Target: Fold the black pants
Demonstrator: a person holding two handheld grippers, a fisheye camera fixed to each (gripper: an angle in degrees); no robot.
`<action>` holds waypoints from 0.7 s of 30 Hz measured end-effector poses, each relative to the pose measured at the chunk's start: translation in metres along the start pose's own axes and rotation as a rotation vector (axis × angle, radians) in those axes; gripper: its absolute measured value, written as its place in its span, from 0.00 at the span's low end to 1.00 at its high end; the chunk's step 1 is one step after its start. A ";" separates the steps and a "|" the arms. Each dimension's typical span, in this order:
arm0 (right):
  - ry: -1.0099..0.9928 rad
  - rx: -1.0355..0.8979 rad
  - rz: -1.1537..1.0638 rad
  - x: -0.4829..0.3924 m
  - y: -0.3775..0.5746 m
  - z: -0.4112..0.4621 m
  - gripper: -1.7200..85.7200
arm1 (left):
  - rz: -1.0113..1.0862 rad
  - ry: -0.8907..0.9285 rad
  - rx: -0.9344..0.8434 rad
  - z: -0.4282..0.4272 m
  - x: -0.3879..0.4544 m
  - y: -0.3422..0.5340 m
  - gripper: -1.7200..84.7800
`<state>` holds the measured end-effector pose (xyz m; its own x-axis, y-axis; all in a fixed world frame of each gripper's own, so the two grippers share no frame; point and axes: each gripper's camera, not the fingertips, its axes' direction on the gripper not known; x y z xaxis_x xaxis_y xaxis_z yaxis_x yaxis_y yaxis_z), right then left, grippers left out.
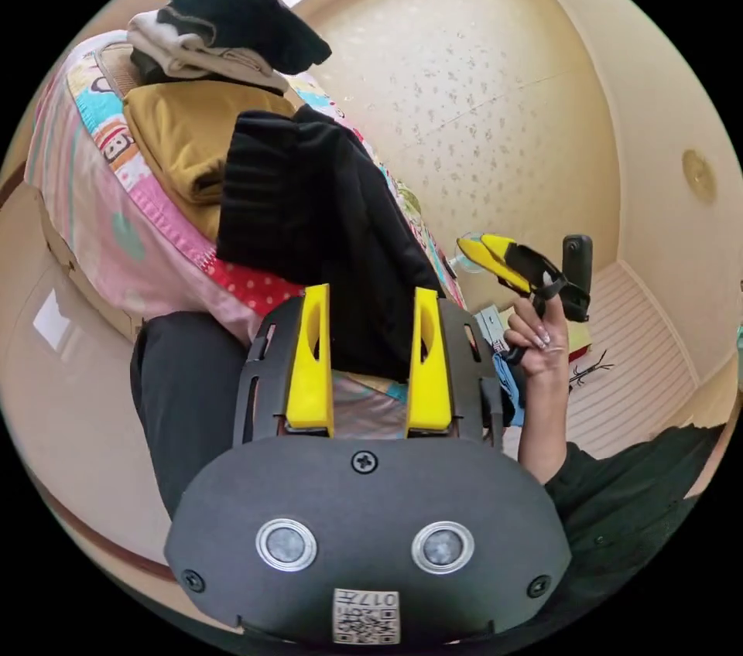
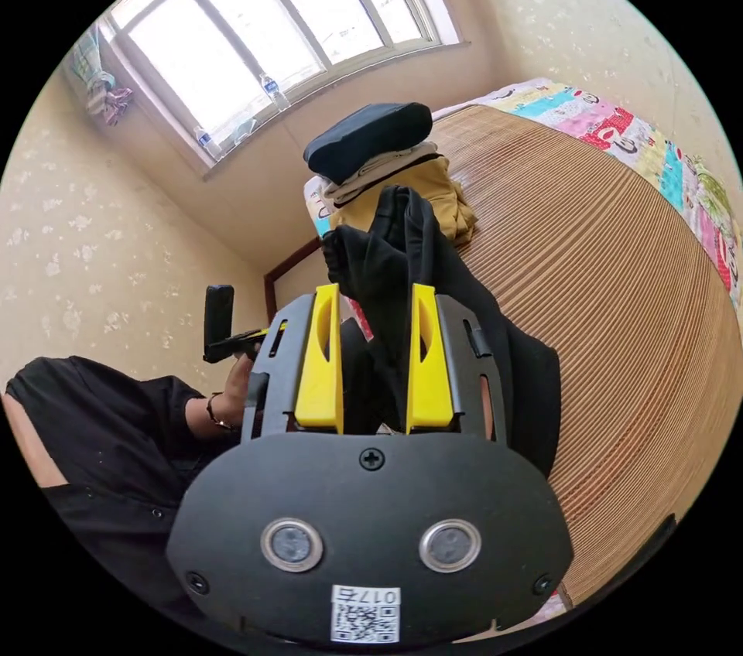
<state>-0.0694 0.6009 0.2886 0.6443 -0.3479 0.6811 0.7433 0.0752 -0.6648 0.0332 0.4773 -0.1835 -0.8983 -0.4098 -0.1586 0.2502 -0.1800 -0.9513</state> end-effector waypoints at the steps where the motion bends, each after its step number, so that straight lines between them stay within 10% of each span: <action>1: 0.030 0.002 0.006 -0.001 -0.003 0.008 0.17 | 0.006 -0.006 0.004 0.004 0.000 -0.005 0.20; 11: 0.087 -0.204 0.091 0.047 -0.015 0.140 0.08 | 0.051 -0.067 -0.255 0.114 0.024 -0.030 0.06; 21: 0.776 0.005 0.054 0.160 -0.012 -0.100 0.06 | 0.629 -0.236 -0.350 0.117 0.162 -0.123 0.06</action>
<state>0.0069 0.4509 0.3751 0.3703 -0.8981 0.2371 0.7165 0.1137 -0.6883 -0.1014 0.3287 -0.0610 -0.5130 -0.5287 -0.6763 0.5254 0.4296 -0.7344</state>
